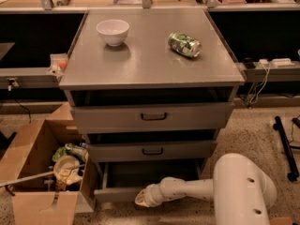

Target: Close bottom drawer

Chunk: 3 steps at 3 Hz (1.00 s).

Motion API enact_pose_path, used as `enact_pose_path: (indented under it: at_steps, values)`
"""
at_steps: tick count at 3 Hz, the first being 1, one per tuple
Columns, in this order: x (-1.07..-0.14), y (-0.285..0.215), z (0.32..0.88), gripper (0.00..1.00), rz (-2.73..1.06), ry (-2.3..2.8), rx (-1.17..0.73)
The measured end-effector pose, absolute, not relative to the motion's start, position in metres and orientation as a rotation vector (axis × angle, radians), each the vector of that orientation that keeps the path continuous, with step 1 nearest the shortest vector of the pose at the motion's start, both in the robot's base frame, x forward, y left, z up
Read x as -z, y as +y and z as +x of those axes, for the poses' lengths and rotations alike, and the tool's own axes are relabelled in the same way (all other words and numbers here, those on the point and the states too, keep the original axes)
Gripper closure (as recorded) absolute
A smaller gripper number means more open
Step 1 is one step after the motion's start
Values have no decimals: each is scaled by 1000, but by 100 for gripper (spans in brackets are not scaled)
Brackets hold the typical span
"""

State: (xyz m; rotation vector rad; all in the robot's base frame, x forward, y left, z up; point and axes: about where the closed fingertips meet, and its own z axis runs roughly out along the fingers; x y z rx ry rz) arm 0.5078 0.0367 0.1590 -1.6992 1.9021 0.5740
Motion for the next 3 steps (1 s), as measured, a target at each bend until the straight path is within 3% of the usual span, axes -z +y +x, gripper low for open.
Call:
enact_pose_path:
  at_steps: [3]
  values:
    - [-156,53,530,100,-1716,1832,-558]
